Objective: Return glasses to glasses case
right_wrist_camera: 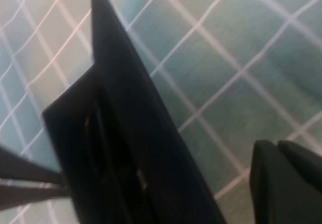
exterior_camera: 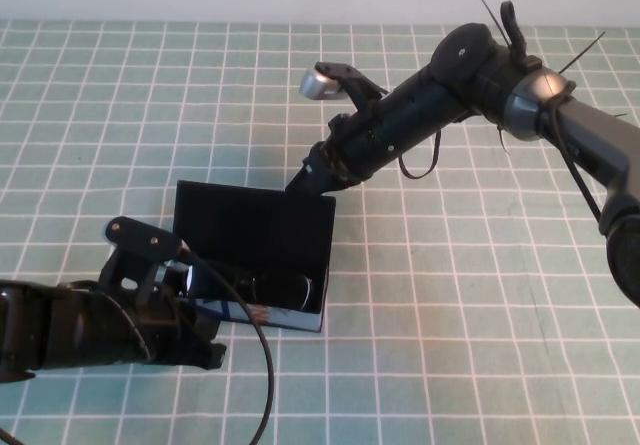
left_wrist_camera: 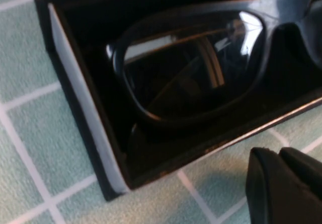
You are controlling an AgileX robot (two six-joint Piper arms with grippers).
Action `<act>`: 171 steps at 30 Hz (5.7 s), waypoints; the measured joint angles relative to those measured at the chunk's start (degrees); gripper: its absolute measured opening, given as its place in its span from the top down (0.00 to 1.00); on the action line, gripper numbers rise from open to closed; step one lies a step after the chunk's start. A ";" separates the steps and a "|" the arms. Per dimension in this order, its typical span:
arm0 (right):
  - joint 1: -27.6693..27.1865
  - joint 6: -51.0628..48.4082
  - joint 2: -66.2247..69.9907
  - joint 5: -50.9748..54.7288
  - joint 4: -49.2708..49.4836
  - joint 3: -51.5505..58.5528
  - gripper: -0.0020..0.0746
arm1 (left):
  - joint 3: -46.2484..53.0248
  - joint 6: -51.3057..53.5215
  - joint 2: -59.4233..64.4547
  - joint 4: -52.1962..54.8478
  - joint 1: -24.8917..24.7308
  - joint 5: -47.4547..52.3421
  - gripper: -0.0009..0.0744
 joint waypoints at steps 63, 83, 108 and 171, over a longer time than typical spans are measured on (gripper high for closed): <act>16.40 2.18 -16.70 4.00 -24.79 13.86 0.99 | -1.21 2.98 -28.61 0.53 0.00 -17.78 0.99; 17.50 2.32 -21.60 -16.32 -25.73 31.65 0.99 | -1.21 6.48 -33.27 -0.53 0.00 -24.04 0.99; 10.93 7.10 -36.93 -18.14 -24.14 31.77 0.99 | -3.43 -6.77 -35.45 28.48 0.00 8.66 0.99; -8.00 18.23 -131.19 -47.87 -23.19 109.54 0.99 | 6.37 -78.35 -74.02 74.53 13.91 10.46 0.99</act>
